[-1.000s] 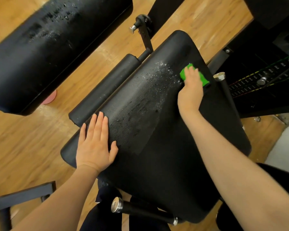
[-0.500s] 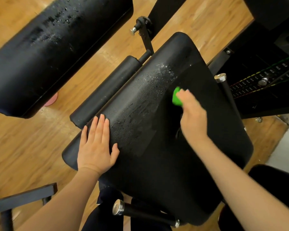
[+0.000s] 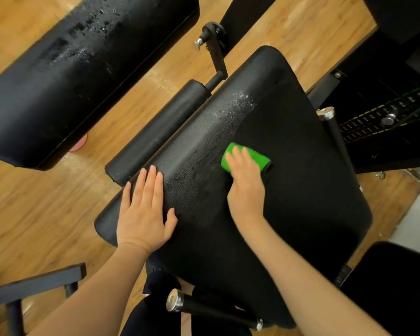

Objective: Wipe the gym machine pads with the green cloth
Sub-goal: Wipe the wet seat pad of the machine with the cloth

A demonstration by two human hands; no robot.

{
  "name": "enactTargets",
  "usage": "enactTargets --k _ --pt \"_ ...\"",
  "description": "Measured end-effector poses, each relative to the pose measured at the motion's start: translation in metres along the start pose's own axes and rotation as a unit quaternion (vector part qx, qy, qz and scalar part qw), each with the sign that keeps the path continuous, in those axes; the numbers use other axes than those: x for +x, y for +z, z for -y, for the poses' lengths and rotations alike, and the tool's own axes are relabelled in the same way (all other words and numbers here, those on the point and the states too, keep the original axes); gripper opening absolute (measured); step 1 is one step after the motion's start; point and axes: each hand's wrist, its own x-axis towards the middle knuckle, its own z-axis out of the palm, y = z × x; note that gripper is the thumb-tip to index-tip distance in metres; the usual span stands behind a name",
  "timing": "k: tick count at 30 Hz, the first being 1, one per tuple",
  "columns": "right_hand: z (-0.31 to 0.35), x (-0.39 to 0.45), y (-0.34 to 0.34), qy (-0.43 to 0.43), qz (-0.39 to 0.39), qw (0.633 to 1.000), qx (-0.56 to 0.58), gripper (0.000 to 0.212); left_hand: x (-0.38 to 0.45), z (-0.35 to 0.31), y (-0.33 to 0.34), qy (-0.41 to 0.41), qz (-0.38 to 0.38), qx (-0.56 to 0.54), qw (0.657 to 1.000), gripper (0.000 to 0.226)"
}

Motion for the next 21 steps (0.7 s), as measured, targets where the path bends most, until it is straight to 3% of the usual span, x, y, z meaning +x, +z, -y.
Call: enactTargets --k 4,7,12,16,19,21 --pt "0.018 -0.064 -0.008 -0.054 0.082 0.995 0.023 0.044 -0.001 -0.001 0.0 -0.001 0.0 -0.003 1.0 0.074" --pt "0.011 -0.063 -0.019 -0.077 0.107 0.988 0.082 0.043 -0.002 0.0 0.0 -0.001 -0.002 -0.002 1.0 0.074" --pt "-0.023 0.027 -0.044 -0.023 0.017 0.996 0.079 0.039 0.001 0.0 0.0 0.0 -0.001 0.003 1.0 0.073" --pt "-0.04 0.12 -0.042 0.097 -0.017 0.995 0.021 0.043 0.0 0.001 0.001 0.001 0.003 0.005 1.0 0.074" --pt "-0.028 0.124 -0.014 0.128 -0.002 0.991 -0.022 0.05 0.0 0.002 0.001 0.001 0.005 0.008 1.0 0.074" --pt "-0.018 0.098 -0.002 0.092 -0.016 0.995 -0.029 0.048 0.0 0.002 0.001 0.001 0.005 0.007 1.0 0.074"
